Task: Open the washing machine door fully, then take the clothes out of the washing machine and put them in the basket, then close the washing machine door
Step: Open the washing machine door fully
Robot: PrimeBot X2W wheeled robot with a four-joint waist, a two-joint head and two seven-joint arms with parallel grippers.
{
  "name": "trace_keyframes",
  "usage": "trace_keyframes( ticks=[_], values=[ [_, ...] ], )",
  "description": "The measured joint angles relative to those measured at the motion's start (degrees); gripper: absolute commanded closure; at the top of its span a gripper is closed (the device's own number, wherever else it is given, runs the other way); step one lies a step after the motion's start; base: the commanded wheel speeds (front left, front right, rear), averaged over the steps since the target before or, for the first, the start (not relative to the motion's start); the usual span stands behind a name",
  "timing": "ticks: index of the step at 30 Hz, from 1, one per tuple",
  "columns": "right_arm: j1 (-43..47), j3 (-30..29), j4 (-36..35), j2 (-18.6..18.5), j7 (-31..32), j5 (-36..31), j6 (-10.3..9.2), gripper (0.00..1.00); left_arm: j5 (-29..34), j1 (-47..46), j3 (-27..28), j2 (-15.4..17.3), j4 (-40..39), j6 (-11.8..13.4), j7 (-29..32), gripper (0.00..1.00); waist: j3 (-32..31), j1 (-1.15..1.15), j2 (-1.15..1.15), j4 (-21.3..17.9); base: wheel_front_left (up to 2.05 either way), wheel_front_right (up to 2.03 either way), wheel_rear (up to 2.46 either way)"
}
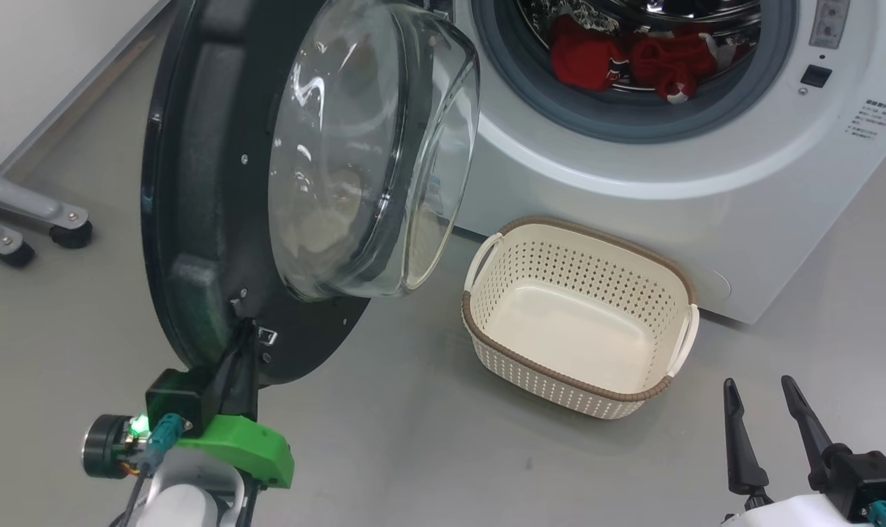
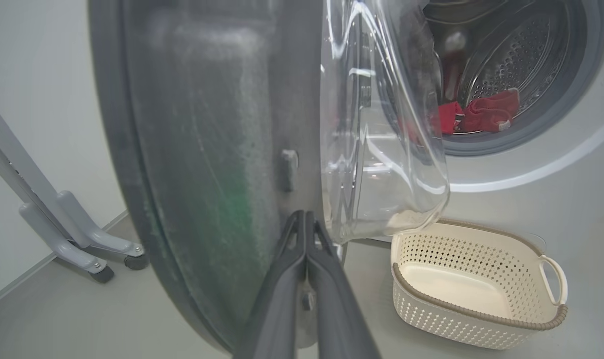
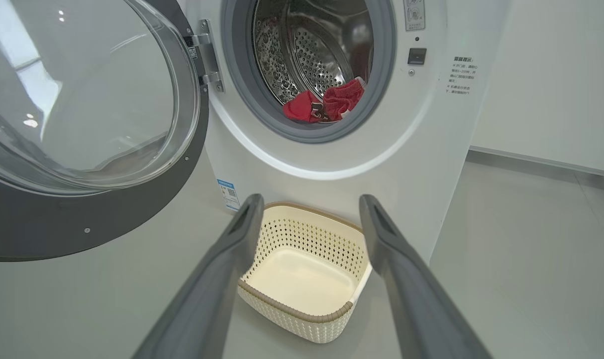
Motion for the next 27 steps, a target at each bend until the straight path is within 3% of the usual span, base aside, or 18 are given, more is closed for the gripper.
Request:
trace_keyframes(
  ticks=[27],
  values=[
    [-3.91, -1.47, -1.42, -1.40, 0.00, -0.52, 1.01, 0.00, -5.11, -11.48, 14.77, 0.82, 9.65, 0.74, -3.03, 1.00, 8.12, 0.00, 0.00, -3.04, 0.00, 0.00, 0.00]
  ],
)
